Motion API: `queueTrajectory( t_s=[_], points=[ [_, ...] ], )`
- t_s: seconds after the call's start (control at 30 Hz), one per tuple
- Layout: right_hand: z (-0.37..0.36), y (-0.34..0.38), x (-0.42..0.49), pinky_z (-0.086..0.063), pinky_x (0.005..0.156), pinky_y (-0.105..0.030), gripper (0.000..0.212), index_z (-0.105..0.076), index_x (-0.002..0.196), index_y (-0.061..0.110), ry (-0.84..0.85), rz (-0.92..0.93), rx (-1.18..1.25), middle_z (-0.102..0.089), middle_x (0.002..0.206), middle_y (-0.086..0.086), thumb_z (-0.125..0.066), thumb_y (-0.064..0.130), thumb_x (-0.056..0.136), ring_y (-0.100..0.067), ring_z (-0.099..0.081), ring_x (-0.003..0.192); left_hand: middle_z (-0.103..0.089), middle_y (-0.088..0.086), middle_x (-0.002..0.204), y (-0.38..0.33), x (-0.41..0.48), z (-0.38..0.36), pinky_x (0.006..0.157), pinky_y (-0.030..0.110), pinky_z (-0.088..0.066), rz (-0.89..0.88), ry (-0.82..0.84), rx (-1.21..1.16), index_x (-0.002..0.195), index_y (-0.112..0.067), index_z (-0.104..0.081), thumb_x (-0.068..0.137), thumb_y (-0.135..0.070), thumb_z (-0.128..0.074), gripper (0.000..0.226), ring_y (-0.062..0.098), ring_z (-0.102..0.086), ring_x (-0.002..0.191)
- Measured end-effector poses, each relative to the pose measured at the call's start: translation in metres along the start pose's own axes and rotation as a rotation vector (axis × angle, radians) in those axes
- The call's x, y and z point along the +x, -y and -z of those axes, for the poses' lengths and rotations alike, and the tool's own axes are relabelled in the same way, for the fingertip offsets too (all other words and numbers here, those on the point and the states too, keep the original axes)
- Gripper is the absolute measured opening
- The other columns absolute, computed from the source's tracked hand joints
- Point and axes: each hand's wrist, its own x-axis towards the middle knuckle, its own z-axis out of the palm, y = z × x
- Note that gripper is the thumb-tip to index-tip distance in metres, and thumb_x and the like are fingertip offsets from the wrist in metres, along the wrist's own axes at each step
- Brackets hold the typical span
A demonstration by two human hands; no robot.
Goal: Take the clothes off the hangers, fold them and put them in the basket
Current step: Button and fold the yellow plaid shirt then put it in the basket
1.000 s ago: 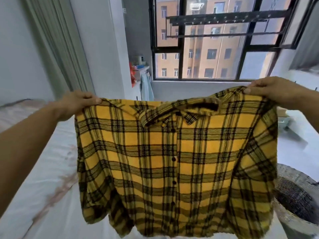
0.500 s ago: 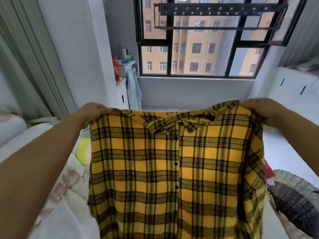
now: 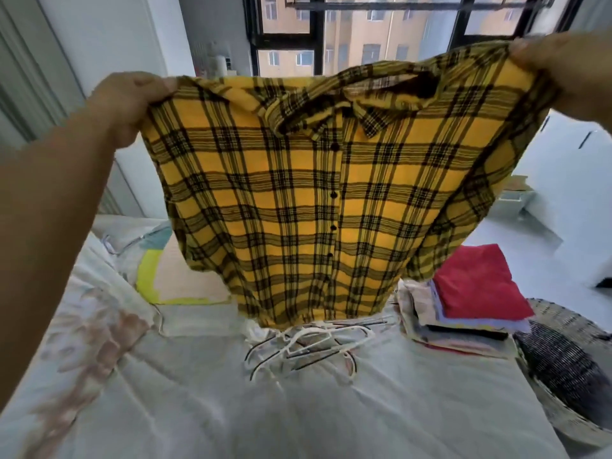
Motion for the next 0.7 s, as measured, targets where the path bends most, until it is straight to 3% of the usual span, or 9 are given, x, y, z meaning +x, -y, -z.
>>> queueTrajectory(
  t_s=[0.2,0.27,0.33,0.43,0.5,0.57,0.6,0.67,0.7],
  points=[
    [0.003,-0.031,-0.067,-0.054,0.060,-0.018,0.066,-0.072,0.070,0.023,0.095,-0.046,-0.085,-0.067,0.064,0.009,-0.080,0.073,0.027,-0.007,-0.062,0.061,-0.066,-0.013,0.056,0.038,-0.064,0.003,0.049,0.011,-0.046,0.056,0.142,0.029,0.080,-0.018,-0.065,0.093,-0.019,-0.054,0.017,-0.002,-0.059,0.051],
    [0.006,-0.058,-0.101,-0.049,0.056,-0.021,0.070,-0.074,0.078,0.025,0.146,-0.101,-0.176,-0.068,0.067,0.003,-0.075,0.079,0.033,-0.016,-0.058,0.064,-0.070,-0.010,0.067,0.061,-0.094,0.003,0.065,0.016,-0.052,0.112,0.198,0.048,0.074,-0.017,-0.074,0.090,-0.019,-0.058,0.022,0.003,-0.063,0.063],
    [0.005,-0.085,-0.137,-0.048,0.058,-0.022,0.079,-0.071,0.084,0.013,0.220,-0.136,-0.233,-0.066,0.075,-0.007,-0.072,0.080,0.043,-0.018,-0.057,0.066,-0.072,-0.001,0.080,0.086,-0.128,0.003,0.081,0.026,-0.050,0.183,0.245,0.073,0.073,-0.024,-0.076,0.082,-0.025,-0.064,0.016,0.014,-0.063,0.079],
    [-0.007,-0.124,-0.199,-0.044,0.054,-0.022,0.069,-0.064,0.080,0.000,0.305,-0.233,-0.223,-0.059,0.069,-0.011,-0.071,0.066,0.058,-0.018,-0.055,0.062,-0.072,0.001,0.076,0.123,-0.188,-0.005,0.071,0.027,-0.051,0.318,0.307,0.135,0.071,-0.022,-0.076,0.071,-0.038,-0.071,0.017,0.022,-0.064,0.078],
    [-0.015,-0.152,-0.242,-0.043,0.051,-0.020,0.058,-0.066,0.063,0.018,0.379,-0.318,-0.205,-0.057,0.058,-0.002,-0.073,0.073,0.047,-0.015,-0.054,0.057,-0.073,0.005,0.077,0.150,-0.228,-0.016,0.065,0.024,-0.054,0.409,0.346,0.156,0.072,-0.015,-0.075,0.071,-0.040,-0.075,0.025,0.021,-0.068,0.076],
    [-0.018,-0.190,-0.277,-0.044,0.056,-0.023,0.072,-0.066,0.061,0.018,0.387,-0.395,-0.215,-0.058,0.060,-0.004,-0.070,0.083,0.031,-0.018,-0.056,0.058,-0.071,0.007,0.078,0.177,-0.267,-0.026,0.064,0.019,-0.053,0.486,0.351,0.145,0.078,-0.009,-0.072,0.085,-0.021,-0.066,0.015,0.022,-0.066,0.079],
    [-0.018,-0.210,-0.295,-0.046,0.063,-0.027,0.084,-0.067,0.068,0.010,0.382,-0.424,-0.221,-0.058,0.064,-0.013,-0.069,0.084,0.030,-0.026,-0.057,0.061,-0.069,0.008,0.081,0.192,-0.287,-0.029,0.066,0.018,-0.051,0.522,0.353,0.151,0.082,-0.005,-0.070,0.087,-0.014,-0.063,0.013,0.023,-0.063,0.081],
    [-0.016,-0.243,-0.331,-0.044,0.075,-0.036,0.110,-0.054,0.087,-0.016,0.427,-0.471,-0.214,-0.045,0.080,-0.036,-0.068,0.082,0.038,-0.050,-0.049,0.076,-0.069,0.015,0.089,0.224,-0.323,-0.033,0.073,0.024,-0.046,0.572,0.380,0.181,0.086,0.002,-0.070,0.086,-0.011,-0.063,0.015,0.025,-0.061,0.087],
    [-0.017,-0.256,-0.349,-0.040,0.075,-0.033,0.111,-0.049,0.092,-0.020,0.440,-0.506,-0.220,-0.042,0.083,-0.039,-0.068,0.079,0.045,-0.052,-0.046,0.079,-0.070,0.016,0.091,0.239,-0.340,-0.035,0.074,0.025,-0.046,0.594,0.401,0.186,0.087,0.003,-0.071,0.086,-0.011,-0.063,0.016,0.026,-0.062,0.089]
  ],
)
